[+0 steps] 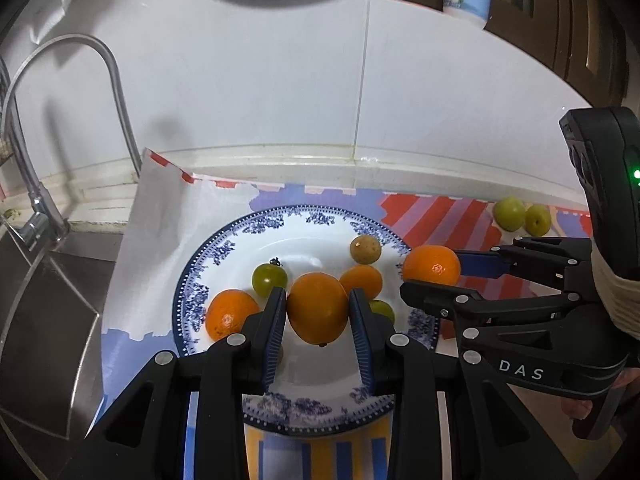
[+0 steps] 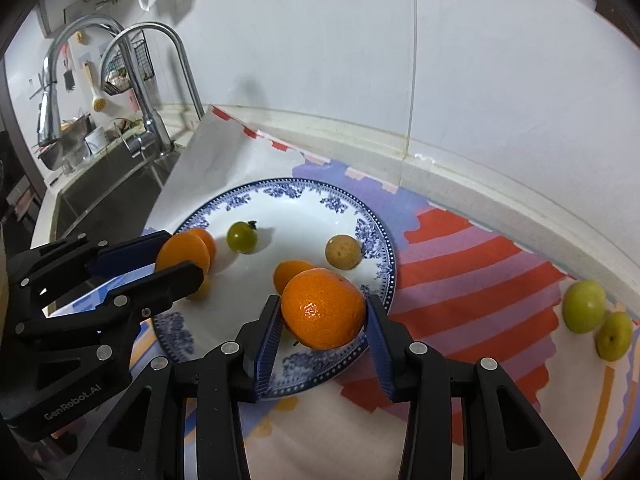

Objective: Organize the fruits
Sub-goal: 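Carry both held oranges over the plate, then lower both oranges onto the plate and open both tools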

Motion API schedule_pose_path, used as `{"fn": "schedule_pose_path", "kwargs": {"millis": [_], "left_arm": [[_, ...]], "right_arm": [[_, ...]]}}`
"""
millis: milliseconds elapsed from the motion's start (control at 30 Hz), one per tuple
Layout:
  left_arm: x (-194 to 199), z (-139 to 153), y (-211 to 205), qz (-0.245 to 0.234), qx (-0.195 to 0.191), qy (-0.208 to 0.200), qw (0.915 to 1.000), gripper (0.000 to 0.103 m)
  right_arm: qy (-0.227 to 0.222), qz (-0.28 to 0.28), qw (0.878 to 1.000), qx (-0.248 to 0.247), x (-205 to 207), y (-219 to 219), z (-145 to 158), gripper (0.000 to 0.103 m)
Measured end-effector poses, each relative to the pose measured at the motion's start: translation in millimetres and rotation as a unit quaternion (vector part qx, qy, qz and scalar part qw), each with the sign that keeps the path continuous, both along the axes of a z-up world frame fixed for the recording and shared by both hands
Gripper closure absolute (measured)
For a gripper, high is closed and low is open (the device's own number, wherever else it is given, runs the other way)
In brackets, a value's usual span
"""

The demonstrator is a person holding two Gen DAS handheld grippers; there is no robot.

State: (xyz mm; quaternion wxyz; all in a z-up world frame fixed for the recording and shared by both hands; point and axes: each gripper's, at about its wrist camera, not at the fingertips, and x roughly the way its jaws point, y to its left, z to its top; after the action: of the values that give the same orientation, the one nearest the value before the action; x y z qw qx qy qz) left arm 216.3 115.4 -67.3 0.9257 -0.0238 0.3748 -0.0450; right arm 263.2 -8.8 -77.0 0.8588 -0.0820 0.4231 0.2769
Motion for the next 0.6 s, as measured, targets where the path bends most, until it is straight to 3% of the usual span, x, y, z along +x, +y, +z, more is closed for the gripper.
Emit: {"fn": "schedule_pose_path", "kwargs": {"millis": [600], "left_arm": [[25, -24, -2, -0.006, -0.005, 0.037, 0.9993, 0.071]], "right_arm": [[0.022, -0.003, 1.0, 0.002, 17, 5, -22, 0.061]]}}
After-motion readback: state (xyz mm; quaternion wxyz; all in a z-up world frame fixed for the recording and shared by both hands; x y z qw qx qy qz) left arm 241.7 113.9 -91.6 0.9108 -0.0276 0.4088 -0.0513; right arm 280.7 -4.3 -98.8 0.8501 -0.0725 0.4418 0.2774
